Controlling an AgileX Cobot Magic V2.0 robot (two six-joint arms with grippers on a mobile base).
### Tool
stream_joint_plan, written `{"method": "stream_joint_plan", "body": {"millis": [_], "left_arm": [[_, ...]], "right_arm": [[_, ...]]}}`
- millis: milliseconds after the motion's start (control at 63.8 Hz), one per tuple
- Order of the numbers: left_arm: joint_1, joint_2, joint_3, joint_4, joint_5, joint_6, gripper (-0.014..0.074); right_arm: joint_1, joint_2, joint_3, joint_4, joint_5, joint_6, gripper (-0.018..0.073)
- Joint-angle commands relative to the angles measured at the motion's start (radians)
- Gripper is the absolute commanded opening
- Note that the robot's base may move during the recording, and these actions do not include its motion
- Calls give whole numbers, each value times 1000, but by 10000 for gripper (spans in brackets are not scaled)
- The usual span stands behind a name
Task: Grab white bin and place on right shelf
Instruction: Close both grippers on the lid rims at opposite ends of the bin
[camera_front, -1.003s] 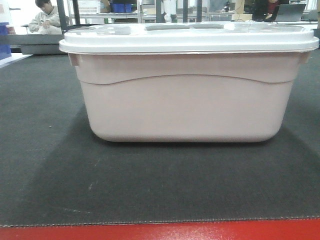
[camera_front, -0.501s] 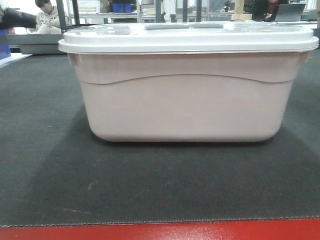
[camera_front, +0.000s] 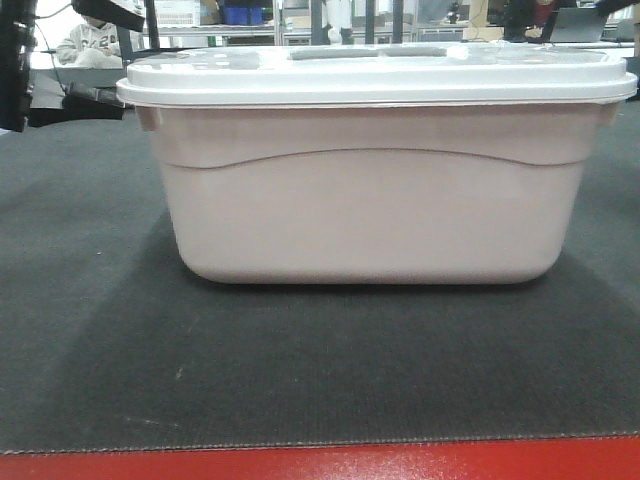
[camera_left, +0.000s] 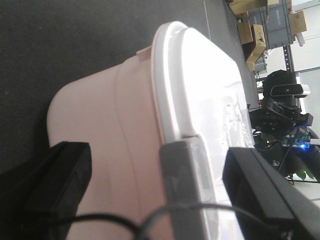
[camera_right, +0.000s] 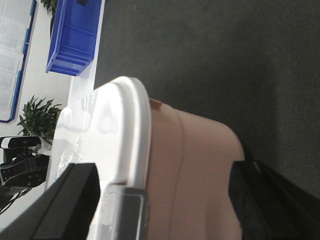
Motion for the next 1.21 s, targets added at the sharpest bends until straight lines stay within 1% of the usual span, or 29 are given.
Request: {"method": "stream_joint_plan", "body": {"millis": [0, 157, 313, 454, 595, 768, 1191], "left_arm": [[-8, -49, -31, -81, 132, 6, 442], [-12, -49, -31, -81, 132, 4, 442], [-15, -49, -31, -81, 132, 0, 442], [-15, -49, -31, -81, 132, -2, 442], [-15, -49, -31, -81, 132, -29, 442], [-18, -51, -31, -81, 132, -35, 442], [-103, -61, -31, -80, 132, -50, 441]], "right_arm": [[30, -34, -34, 82, 157, -20, 627], [98, -31, -34, 65, 157, -21, 627], [131, -32, -34, 64, 157, -21, 627], [136, -32, -34, 54, 157, -21, 627], [136, -32, -34, 52, 157, -21, 627], [136, -32, -34, 52, 157, -21, 627], [136, -32, -34, 52, 157, -21, 627]]}}
